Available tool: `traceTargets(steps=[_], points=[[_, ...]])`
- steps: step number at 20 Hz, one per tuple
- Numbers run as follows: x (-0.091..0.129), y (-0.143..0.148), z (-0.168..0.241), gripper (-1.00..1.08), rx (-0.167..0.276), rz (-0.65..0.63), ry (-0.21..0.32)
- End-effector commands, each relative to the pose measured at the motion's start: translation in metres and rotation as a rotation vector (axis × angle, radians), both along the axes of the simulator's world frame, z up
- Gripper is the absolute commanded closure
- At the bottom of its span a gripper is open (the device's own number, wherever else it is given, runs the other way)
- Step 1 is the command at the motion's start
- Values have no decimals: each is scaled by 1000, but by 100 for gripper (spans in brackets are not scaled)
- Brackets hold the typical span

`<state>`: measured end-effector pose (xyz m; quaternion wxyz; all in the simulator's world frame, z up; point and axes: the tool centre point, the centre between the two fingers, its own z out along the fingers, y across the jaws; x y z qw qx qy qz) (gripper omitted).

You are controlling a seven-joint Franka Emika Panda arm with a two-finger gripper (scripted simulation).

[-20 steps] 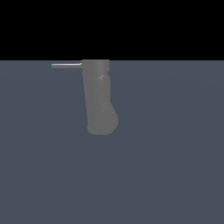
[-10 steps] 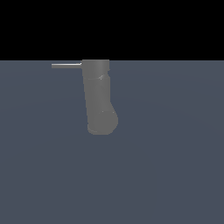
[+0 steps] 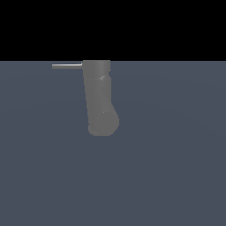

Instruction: Turn on the faucet by rotating a designated handle.

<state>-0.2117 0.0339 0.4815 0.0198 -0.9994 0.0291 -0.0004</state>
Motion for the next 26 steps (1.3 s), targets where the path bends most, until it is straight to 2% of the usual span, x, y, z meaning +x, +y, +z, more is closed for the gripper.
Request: traceTargets(steps=[1,14,26], points=[[11,4,-3,108,9,-46,4],[78,30,-29,108,43,-334,35],[136,59,-67,108,45,-611,64]])
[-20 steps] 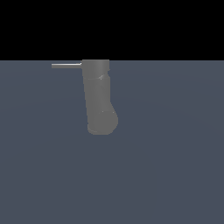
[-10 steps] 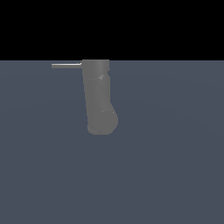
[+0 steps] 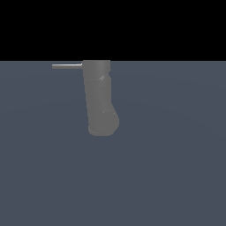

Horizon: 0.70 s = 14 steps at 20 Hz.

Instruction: Turn on the faucet by rotating a designated handle.

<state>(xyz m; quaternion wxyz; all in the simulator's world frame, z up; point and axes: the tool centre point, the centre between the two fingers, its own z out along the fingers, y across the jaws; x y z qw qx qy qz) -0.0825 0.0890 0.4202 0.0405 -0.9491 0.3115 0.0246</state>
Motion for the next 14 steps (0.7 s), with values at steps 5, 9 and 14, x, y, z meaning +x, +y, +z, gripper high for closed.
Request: traceTargets(steps=[5,9,14], points=[[30,18,-25,108,-7,-152,16],[47,29,-41,108,-16,-245,24],[67,43,-63,108,-30,-360,31]])
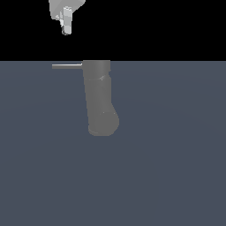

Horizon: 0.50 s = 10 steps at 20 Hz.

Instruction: Turn on the faucet by rotating a designated handle.

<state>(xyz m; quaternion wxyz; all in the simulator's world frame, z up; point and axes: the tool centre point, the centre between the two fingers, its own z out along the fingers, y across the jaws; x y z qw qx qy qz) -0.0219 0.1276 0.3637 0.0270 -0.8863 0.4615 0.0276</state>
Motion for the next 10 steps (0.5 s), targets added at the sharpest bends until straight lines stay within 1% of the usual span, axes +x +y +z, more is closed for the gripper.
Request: traceTargets(steps=[1,10], points=[[10,8,-12,108,-8,-59,3],[41,34,-55,108,-43,-259,4]])
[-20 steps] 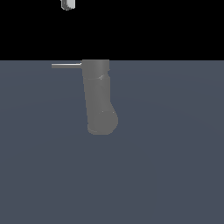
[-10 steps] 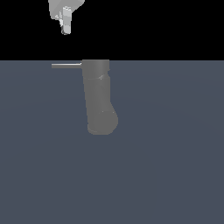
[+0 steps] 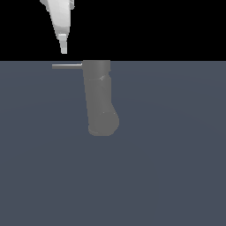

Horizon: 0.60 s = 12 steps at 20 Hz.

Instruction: Turn on the faucet by rotating a designated handle.

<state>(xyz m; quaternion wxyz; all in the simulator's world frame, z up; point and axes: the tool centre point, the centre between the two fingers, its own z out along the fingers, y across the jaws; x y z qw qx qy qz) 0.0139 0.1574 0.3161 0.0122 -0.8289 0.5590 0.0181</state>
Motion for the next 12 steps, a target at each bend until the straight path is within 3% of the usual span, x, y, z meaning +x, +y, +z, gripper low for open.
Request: traceTargets(steps=[1,12], points=[[7,7,-11,108,-10,-52,-2],[25,25,-42,108,-39,-182,-11]])
